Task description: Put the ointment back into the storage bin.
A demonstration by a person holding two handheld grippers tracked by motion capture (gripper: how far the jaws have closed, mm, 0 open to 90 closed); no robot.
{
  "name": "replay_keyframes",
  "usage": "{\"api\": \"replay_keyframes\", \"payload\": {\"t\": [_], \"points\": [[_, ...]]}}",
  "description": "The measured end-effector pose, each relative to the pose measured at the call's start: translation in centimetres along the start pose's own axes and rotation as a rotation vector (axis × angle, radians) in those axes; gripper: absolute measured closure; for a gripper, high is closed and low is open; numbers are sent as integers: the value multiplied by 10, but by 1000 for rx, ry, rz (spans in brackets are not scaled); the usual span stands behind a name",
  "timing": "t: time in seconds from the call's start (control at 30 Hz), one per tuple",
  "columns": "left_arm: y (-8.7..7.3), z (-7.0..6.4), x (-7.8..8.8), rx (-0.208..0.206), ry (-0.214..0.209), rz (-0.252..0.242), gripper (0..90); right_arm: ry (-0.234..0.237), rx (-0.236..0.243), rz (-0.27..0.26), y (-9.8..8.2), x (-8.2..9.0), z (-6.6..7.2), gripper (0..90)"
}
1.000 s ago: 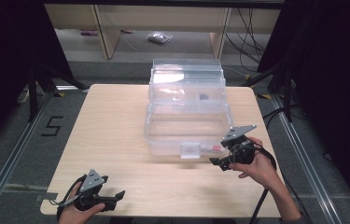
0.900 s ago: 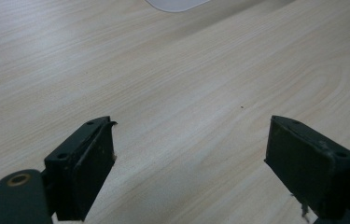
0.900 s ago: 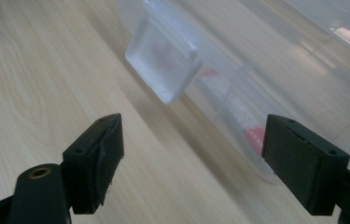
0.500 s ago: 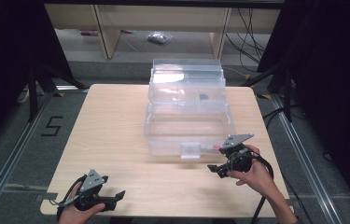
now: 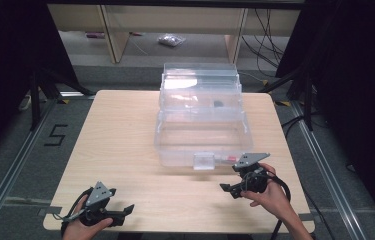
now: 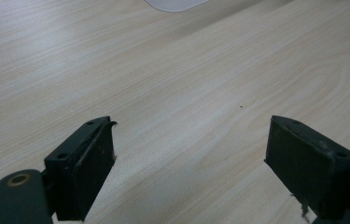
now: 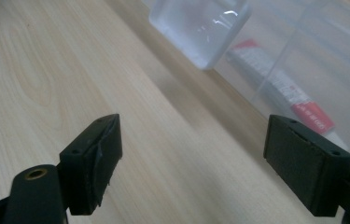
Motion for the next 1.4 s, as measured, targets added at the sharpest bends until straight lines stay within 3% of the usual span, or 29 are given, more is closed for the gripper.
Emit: {"api": "replay_keyframes", "payload": {"t": [0.03,0.13,0.23,0.3,0.37,0.43,0.53,0.57,0.7,0.73,0.87,0.9,0.93,0.97,1.0,1.17,1.27,1.37,1.4], "points": [[0,1,-1,5,9,-6,150,0,-29,28,-3,1,2,205],[0,0,0,-1,-2,1,150,10,12,10,-4,-2,2,207],[0,0,-1,3,5,-4,150,0,-18,14,-11,-4,4,206],[0,0,0,-6,-2,4,150,14,7,10,-12,-5,5,207],[0,0,0,-4,-1,2,150,14,-34,31,-20,-7,9,207],[0,0,0,-5,1,3,150,18,-5,18,-22,-9,7,207],[-1,1,-1,-5,9,3,150,35,-11,34,-27,-10,9,206],[0,1,-1,-3,7,1,150,23,-40,37,-29,-9,11,206],[-1,0,0,-10,-3,5,150,21,-36,25,-35,-10,12,213],[-1,0,0,-10,-3,5,150,32,-65,51,-41,-9,17,213],[0,1,-1,-4,9,-6,150,32,-30,53,-46,-10,17,212],[0,0,-1,-9,4,-2,150,19,-59,52,-48,-10,19,211],[0,0,-1,-11,3,-1,150,22,-38,69,-51,-7,19,211],[0,0,-1,-10,4,-2,150,24,-50,44,-50,-10,21,210],[0,0,-1,-11,4,-2,150,26,-18,53,-52,-9,19,209],[-1,0,-1,-6,7,2,150,22,-13,49,-59,-8,18,201],[-1,0,-1,-7,7,0,150,11,-42,45,-62,-5,19,202],[-1,0,-1,-6,6,0,150,3,-39,46,-63,-2,18,203],[-1,0,-1,-5,6,2,150,-8,-68,30,-63,-1,19,203]]}}
Point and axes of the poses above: each handheld gripper's, and its own axes: x roughly backward along the jaws, y roughly out of its top, z roughly to its left, the point moved 10 cm from there along -x, roughly forward along the jaws, and after that the axes turned 1 degree about -y, right-handed, at the moved point
